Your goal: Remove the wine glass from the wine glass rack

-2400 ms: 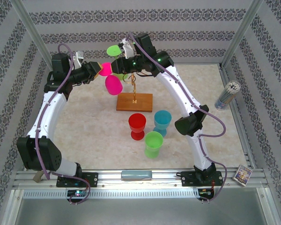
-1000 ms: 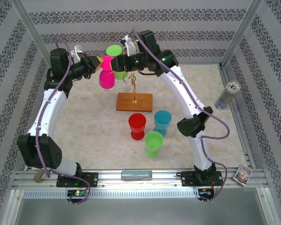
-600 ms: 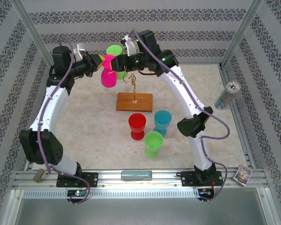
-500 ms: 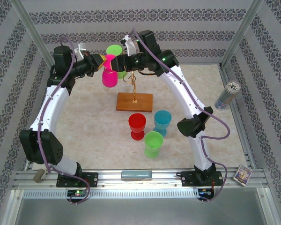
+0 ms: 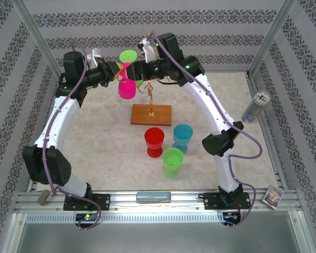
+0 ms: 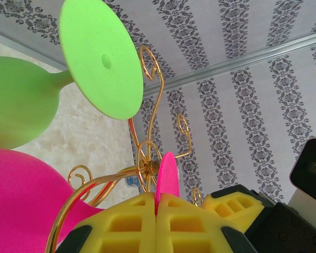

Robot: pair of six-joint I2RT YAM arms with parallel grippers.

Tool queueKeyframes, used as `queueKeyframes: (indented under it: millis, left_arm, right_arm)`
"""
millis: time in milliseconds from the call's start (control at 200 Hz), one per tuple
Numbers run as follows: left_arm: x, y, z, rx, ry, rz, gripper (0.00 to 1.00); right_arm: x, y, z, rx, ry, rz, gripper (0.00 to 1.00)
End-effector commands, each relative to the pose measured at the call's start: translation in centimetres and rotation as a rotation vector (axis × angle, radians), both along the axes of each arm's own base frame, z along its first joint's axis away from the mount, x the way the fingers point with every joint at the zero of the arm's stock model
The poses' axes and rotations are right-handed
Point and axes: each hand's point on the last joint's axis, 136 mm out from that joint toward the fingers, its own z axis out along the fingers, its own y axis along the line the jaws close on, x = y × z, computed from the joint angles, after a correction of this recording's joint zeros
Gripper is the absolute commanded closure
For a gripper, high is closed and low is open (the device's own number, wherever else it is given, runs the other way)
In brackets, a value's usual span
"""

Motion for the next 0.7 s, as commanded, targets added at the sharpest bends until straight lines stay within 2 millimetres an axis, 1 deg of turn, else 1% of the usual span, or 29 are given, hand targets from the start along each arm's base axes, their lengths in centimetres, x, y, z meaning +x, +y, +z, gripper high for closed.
queueKeyframes:
  millis: [0,240,365,500,694]
  left_arm:
    - [-1.9,-0.7,1.8,0.012,-0.065,-0.043,1.00]
    - [-3.1,-0.8,1.8,0.015,-0.062,-0.055,1.00]
    - [-3.6,-1.0,1.5,0.019,-0.053,-0.069,1.00]
    - [-3.6,-1.1,1.3,0.017,-0.051,-0.077,1.00]
    - [-2.8,-1.1,1.5,0.013,-0.054,-0.078,1.00]
  right_arm:
    - [-0.6,-0.5,1.6,0.014,-0.040,-0.005,0.48]
    - [-0.9,-0.4,1.8,0.016,-0.042,0.000,0.48]
    - [-1.0,-0.3,1.9,0.015,-0.043,0.002,0.48]
    - [-1.0,-0.4,1.9,0.015,-0.046,-0.001,0.48]
    - [-1.2,-0.5,2.3,0.018,-0.054,-0.005,0.48]
